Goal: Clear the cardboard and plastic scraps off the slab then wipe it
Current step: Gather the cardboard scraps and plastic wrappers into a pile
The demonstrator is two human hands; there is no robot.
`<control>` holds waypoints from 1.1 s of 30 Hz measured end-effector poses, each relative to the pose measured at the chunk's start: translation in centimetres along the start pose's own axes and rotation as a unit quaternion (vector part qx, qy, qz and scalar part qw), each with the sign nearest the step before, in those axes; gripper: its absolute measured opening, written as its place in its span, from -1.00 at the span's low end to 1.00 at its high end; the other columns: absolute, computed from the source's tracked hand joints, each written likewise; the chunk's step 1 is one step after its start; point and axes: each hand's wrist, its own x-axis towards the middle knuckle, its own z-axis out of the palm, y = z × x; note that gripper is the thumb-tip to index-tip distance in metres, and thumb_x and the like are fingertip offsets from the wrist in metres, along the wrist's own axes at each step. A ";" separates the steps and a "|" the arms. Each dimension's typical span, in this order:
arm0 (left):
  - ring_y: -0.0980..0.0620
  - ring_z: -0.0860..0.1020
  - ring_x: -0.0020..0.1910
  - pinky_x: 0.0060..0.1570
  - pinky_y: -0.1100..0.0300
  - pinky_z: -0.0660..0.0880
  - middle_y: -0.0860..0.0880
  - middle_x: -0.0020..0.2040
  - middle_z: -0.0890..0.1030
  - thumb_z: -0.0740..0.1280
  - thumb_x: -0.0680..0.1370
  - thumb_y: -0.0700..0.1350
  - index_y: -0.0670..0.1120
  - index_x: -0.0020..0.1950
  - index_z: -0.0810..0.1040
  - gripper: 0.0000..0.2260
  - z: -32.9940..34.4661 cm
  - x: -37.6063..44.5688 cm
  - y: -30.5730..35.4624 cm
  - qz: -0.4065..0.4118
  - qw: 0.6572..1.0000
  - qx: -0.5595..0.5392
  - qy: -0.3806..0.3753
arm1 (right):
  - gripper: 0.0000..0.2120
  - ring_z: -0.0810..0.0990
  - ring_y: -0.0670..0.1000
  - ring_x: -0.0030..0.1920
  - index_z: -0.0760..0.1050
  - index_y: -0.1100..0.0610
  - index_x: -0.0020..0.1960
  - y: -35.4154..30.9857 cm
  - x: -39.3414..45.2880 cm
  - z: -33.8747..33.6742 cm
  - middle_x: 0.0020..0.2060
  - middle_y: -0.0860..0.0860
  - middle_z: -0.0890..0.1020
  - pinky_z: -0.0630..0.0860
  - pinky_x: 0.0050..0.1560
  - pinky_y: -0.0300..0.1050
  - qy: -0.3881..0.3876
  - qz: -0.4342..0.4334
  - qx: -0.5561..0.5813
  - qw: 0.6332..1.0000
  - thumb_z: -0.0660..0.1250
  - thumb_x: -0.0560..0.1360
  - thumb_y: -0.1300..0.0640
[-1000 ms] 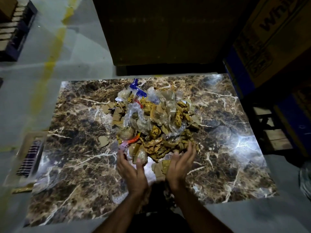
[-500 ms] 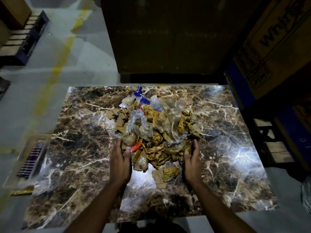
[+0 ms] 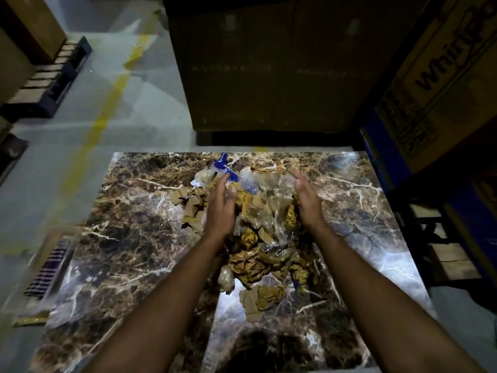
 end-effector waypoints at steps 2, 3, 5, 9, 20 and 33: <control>-0.04 0.34 0.43 0.32 -0.08 0.38 -0.08 0.58 0.24 0.12 0.71 0.04 0.08 0.56 0.29 -0.60 1.4 0.0 -0.1 -0.018 1.000 0.012 -0.002 | -0.70 0.40 0.08 0.40 0.44 -0.17 0.38 0.0 -0.4 1.7 0.50 0.06 0.37 0.36 0.13 -0.18 -0.024 0.028 0.027 0.999 0.08 0.71 -0.05; -0.05 0.33 0.44 0.36 -0.11 0.36 -0.07 0.58 0.25 0.13 0.71 0.02 0.06 0.54 0.33 -0.62 1.9 -0.2 -0.4 -0.021 1.000 0.012 0.013 | -0.71 0.41 0.11 0.40 0.44 -0.14 0.39 0.2 -0.9 2.5 0.49 0.06 0.39 0.38 0.15 -0.17 -0.026 0.033 0.028 0.999 0.10 0.71 -0.04; 0.07 0.28 0.44 0.37 0.00 0.31 -0.03 0.58 0.27 0.15 0.71 0.00 0.04 0.49 0.41 -0.66 2.6 -0.7 -1.1 -0.015 0.999 0.000 0.047 | -0.64 0.45 0.05 0.35 0.48 -0.10 0.39 0.8 -1.8 3.9 0.45 0.00 0.44 0.43 0.27 -0.02 -0.011 0.021 0.016 1.000 0.15 0.65 -0.13; 0.06 0.31 0.45 0.33 0.06 0.31 0.01 0.55 0.33 0.20 0.69 -0.01 0.06 0.42 0.48 -0.70 3.9 -1.8 -2.3 -0.018 0.996 -0.018 0.087 | -0.55 0.49 -0.04 0.31 0.55 -0.04 0.34 1.3 -2.5 6.0 0.37 -0.07 0.54 0.46 0.34 0.10 0.018 -0.018 -0.026 0.999 0.20 0.55 -0.20; 0.24 0.52 0.30 0.22 0.36 0.44 0.06 0.29 0.60 0.11 0.60 -0.05 -0.05 0.30 0.58 -0.64 4.6 -2.9 -2.2 -0.041 0.970 -0.213 0.106 | -0.57 0.47 -0.09 0.29 0.47 -0.12 0.37 1.0 -3.7 9.2 0.33 -0.13 0.50 0.50 0.29 0.02 0.031 -0.054 -0.114 0.992 0.35 0.52 -0.13; 0.35 0.47 0.15 -0.02 0.42 0.54 0.03 0.43 0.45 0.10 0.73 -0.10 0.00 0.47 0.46 -0.67 2.0 -3.4 -2.0 -0.042 0.991 -0.121 0.045 | -0.67 0.65 -0.05 0.17 0.64 -0.01 0.21 -1.1 -3.7 6.8 0.17 -0.10 0.67 0.58 0.26 -0.08 0.081 -0.011 -0.036 0.996 0.51 0.47 0.21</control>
